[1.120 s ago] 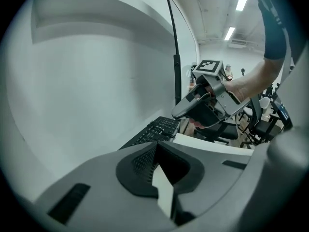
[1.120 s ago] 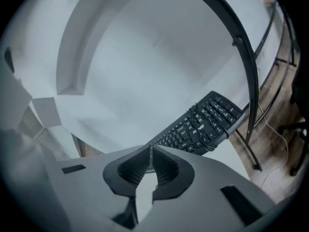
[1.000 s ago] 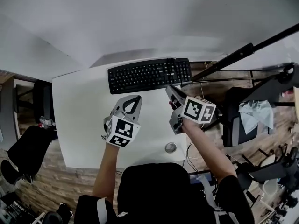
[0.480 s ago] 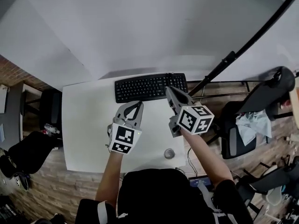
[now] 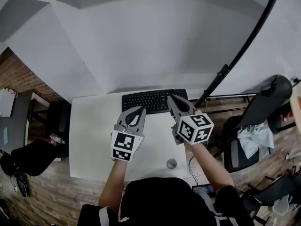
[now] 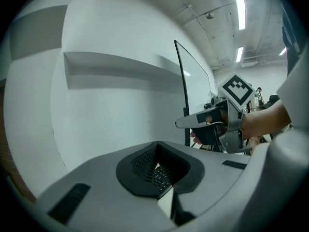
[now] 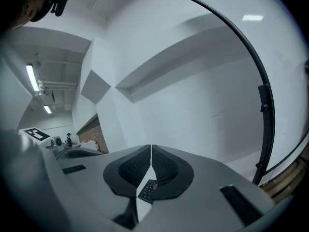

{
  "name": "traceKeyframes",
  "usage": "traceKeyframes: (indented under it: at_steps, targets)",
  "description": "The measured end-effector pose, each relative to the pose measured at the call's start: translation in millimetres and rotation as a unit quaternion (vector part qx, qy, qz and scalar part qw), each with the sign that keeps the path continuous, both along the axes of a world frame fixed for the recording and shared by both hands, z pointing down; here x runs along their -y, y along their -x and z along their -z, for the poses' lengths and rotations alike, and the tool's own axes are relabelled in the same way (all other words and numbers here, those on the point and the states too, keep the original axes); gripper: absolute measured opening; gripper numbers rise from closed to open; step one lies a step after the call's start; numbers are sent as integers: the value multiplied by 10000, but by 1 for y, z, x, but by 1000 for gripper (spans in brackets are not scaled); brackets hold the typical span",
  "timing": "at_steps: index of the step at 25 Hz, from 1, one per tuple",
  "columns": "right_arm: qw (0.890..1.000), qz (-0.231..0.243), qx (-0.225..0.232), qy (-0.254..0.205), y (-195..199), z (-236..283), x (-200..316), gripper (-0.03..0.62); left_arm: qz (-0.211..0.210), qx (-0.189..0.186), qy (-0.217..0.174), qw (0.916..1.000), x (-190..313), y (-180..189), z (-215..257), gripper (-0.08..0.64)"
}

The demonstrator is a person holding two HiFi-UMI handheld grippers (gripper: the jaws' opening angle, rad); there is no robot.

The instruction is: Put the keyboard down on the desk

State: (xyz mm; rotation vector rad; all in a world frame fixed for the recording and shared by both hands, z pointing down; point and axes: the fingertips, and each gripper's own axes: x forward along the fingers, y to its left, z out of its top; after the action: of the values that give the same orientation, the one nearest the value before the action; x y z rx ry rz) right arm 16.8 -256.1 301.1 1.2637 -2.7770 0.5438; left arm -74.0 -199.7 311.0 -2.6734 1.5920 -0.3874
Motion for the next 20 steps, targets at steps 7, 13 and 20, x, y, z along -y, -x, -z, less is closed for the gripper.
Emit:
traceKeyframes:
  at_steps: [7,13,20]
  targets:
    - [9989,8,-130,-451,1,38,-10,43,200,-250,-427,9986,-5,7,42,12]
    - [9970,12,-125,-757,5,63,-13,41,217,-432,-630,9968,-7,8,66,12]
    - [9954,-125,117,-944,5,80,-17,41,170,-521,-715,9959,-11,6,79,12]
